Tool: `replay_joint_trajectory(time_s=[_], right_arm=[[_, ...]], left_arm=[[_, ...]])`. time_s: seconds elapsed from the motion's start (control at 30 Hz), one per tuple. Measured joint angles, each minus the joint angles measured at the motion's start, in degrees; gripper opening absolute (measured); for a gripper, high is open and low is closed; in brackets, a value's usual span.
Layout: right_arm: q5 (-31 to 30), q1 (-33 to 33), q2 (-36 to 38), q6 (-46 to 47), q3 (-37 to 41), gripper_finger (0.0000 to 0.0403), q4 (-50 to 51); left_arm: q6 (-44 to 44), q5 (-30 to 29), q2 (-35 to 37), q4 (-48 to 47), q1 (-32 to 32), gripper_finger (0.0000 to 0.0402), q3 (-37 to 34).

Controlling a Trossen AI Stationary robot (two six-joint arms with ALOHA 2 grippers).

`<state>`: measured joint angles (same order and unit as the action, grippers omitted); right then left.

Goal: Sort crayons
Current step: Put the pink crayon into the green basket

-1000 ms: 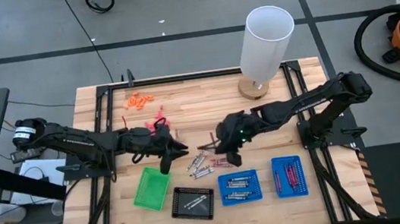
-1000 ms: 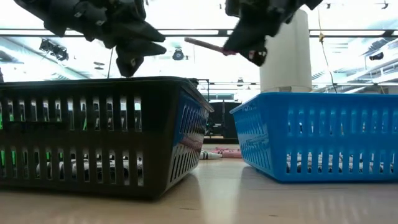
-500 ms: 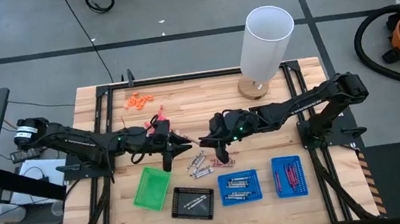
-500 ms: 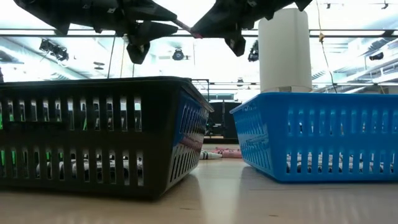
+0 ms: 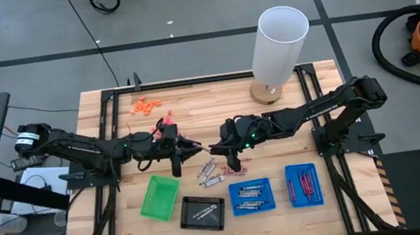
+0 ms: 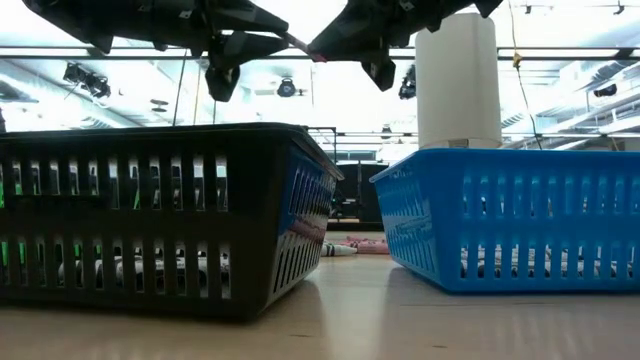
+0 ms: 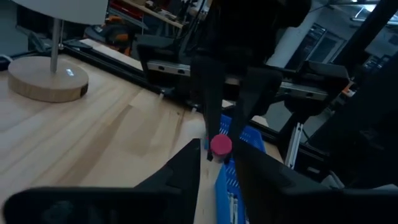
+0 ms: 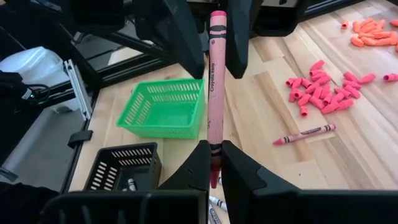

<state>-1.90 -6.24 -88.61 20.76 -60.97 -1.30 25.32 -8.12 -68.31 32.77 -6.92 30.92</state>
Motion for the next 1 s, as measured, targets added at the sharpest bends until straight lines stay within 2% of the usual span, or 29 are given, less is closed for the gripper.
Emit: replay_joint_trajectory(time_s=[0.27, 0.4, 0.53, 0.73, 0.9, 1.0], right_arm=[[1.3, 0.0, -0.01, -1.08, 0.0, 0.0031, 0.17], [2.62, 0.05, 0.01, -1.66, 0.0, 0.0052, 0.25], [6.55, 0.79, 0.21, 0.39, 0.0, 0.0105, 2.85], [10.3, 1.22, 0.45, 2.07, 0.0, 0.0166, 7.03], [9.07, 1.22, 0.47, 2.05, 0.0, 0.0174, 13.32], [7.34, 1.2, 0.47, 2.0, 0.0, 0.0172, 16.34]], left_arm=[[1.09, 0.01, 0.0, 0.11, -0.04, 0.002, 0.02], [1.17, 0.03, 0.0, 0.1, -0.04, 0.0017, 0.03], [3.34, 0.72, 0.35, -1.52, -0.03, 0.002, 0.04], [8.74, 8.91, 2.4, -13.08, -0.79, 0.0021, 0.09], [15.02, 15.88, 5.67, -28.23, -2.53, 0.0022, 0.07], [20.21, 23.43, 7.84, -34.89, -3.21, 0.0022, 0.06]])
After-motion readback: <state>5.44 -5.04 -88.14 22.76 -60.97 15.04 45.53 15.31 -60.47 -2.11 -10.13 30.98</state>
